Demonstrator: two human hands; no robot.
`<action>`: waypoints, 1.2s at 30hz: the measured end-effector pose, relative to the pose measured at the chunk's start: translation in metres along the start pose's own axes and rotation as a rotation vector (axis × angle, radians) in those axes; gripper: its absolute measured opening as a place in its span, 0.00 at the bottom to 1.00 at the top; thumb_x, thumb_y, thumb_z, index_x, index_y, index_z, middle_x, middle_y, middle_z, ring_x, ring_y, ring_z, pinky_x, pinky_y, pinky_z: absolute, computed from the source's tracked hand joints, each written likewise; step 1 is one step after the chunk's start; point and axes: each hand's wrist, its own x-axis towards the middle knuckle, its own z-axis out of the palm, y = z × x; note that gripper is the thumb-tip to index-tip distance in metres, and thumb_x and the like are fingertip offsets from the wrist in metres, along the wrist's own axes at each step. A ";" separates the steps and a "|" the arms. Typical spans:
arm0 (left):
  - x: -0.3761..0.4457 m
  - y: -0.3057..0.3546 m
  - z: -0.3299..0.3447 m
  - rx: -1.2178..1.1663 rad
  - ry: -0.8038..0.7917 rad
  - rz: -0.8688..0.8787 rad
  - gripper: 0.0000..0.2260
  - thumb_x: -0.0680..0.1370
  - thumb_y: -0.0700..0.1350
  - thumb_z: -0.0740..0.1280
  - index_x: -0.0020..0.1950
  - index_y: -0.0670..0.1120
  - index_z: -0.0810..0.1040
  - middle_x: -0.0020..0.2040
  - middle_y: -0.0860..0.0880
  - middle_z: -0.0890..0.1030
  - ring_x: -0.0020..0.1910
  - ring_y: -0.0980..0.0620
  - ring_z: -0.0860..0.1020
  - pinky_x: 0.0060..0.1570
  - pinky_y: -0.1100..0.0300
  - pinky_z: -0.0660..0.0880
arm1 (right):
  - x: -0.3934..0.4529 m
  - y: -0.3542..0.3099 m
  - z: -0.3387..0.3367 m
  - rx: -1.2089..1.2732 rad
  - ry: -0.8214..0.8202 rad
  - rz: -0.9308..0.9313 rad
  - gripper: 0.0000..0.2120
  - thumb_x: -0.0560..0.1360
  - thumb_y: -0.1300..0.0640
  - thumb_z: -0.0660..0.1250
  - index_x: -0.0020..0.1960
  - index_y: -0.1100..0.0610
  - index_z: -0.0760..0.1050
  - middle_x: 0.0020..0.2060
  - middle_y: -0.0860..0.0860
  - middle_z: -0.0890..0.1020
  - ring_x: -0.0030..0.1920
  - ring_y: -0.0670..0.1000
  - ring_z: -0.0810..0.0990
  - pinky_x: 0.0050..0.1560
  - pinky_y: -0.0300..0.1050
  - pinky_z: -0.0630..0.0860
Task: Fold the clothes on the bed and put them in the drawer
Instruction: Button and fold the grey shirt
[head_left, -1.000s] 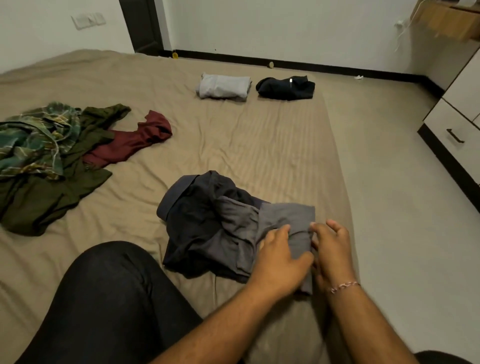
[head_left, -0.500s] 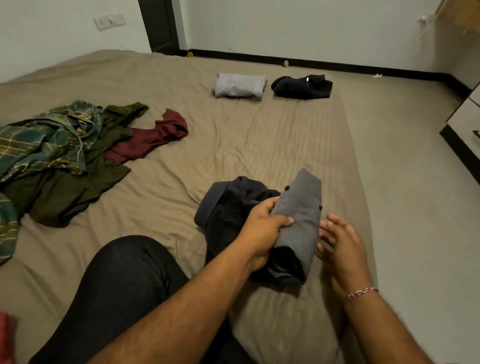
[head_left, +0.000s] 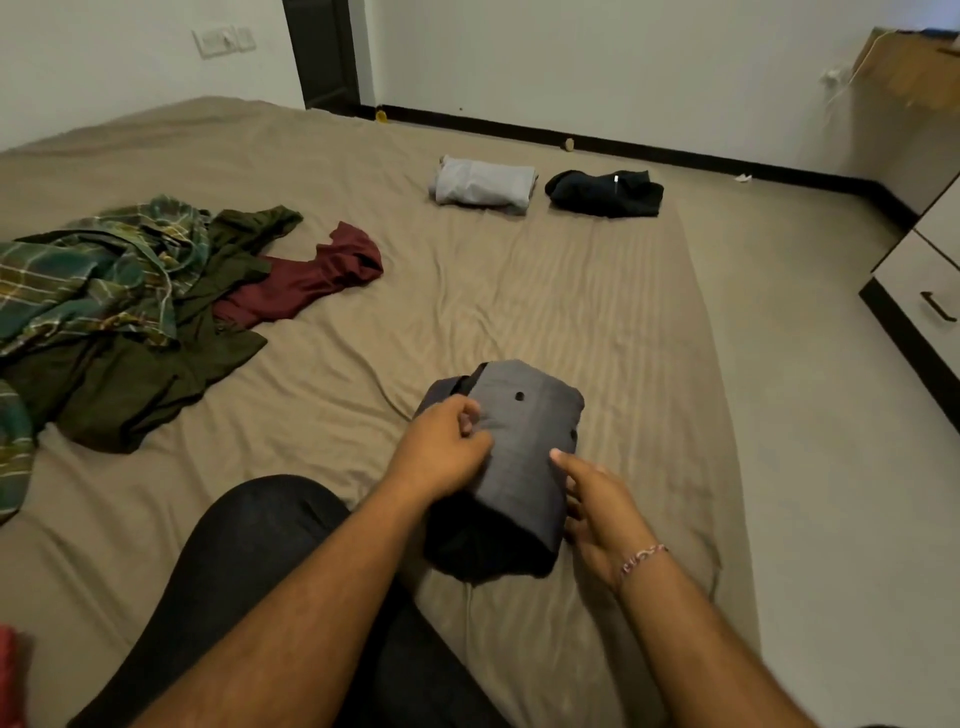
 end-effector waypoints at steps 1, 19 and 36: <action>0.002 -0.003 0.005 0.037 -0.032 -0.059 0.16 0.76 0.50 0.69 0.63 0.50 0.78 0.50 0.51 0.81 0.50 0.51 0.80 0.58 0.51 0.78 | 0.001 -0.002 0.006 0.024 0.009 0.016 0.20 0.74 0.51 0.77 0.62 0.58 0.80 0.53 0.56 0.88 0.55 0.59 0.86 0.55 0.56 0.83; 0.027 -0.024 -0.023 -1.144 0.009 -0.625 0.28 0.78 0.67 0.63 0.53 0.43 0.85 0.48 0.39 0.87 0.47 0.38 0.84 0.51 0.47 0.82 | 0.007 -0.013 0.011 -1.723 -0.187 -0.821 0.35 0.72 0.38 0.72 0.76 0.40 0.66 0.81 0.49 0.56 0.80 0.56 0.55 0.80 0.64 0.52; 0.010 -0.035 0.020 -0.247 0.218 -0.412 0.12 0.84 0.49 0.63 0.64 0.43 0.75 0.61 0.40 0.80 0.61 0.36 0.78 0.57 0.51 0.75 | 0.066 -0.003 -0.002 -0.486 0.258 -0.154 0.14 0.75 0.46 0.74 0.50 0.57 0.82 0.47 0.55 0.86 0.50 0.58 0.84 0.59 0.59 0.81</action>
